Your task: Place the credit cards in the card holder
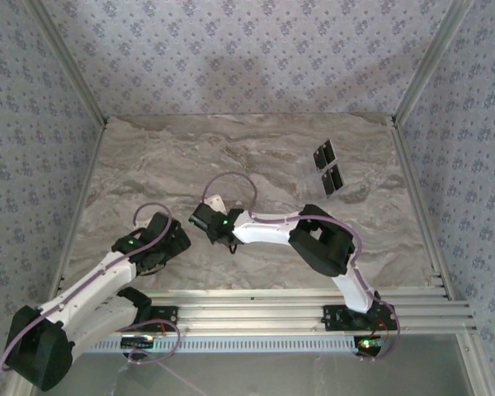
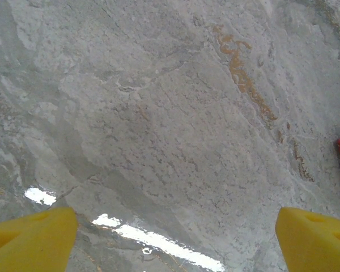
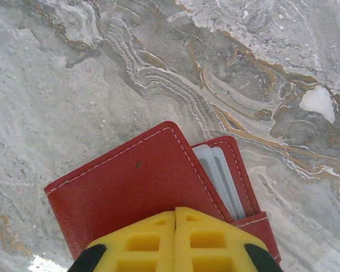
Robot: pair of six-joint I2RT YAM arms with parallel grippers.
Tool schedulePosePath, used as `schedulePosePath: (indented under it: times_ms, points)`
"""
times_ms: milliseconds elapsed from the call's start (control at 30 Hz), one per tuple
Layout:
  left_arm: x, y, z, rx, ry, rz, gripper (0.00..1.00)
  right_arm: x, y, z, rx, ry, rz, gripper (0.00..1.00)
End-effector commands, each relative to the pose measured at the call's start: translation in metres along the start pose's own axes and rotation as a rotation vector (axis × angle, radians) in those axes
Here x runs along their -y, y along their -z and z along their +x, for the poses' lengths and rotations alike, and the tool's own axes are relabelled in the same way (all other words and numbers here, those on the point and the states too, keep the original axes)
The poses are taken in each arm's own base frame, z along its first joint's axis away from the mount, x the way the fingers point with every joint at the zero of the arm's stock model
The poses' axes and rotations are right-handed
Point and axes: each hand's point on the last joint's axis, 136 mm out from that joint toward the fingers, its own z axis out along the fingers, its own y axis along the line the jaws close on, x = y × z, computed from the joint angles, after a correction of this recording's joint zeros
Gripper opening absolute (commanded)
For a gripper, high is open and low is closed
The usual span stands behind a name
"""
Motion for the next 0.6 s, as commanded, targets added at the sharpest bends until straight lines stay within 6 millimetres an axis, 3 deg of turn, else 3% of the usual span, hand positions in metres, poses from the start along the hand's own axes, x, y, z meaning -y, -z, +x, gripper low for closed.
schedulePosePath:
  times_ms: [0,133,367,433,567]
  points:
    - [0.000,0.011,-0.004,0.000,-0.001,0.006,0.91,0.013,-0.057,0.275,-0.862,0.169,-0.048,0.00]
    - [-0.002,0.014,-0.002,-0.004,-0.003,0.006,0.91,0.010,-0.055,0.292,-0.897,0.131,-0.098,0.00]
    - [0.000,0.014,-0.002,-0.015,-0.011,0.009,0.90,0.008,-0.052,0.298,-0.927,0.069,-0.154,0.00]
    - [0.002,0.015,-0.003,-0.015,-0.018,0.008,0.90,0.016,-0.047,0.306,-0.940,0.061,-0.154,0.00]
    - [0.009,0.013,-0.005,-0.027,-0.040,0.005,0.90,0.011,-0.037,0.301,-0.937,0.068,-0.200,0.00]
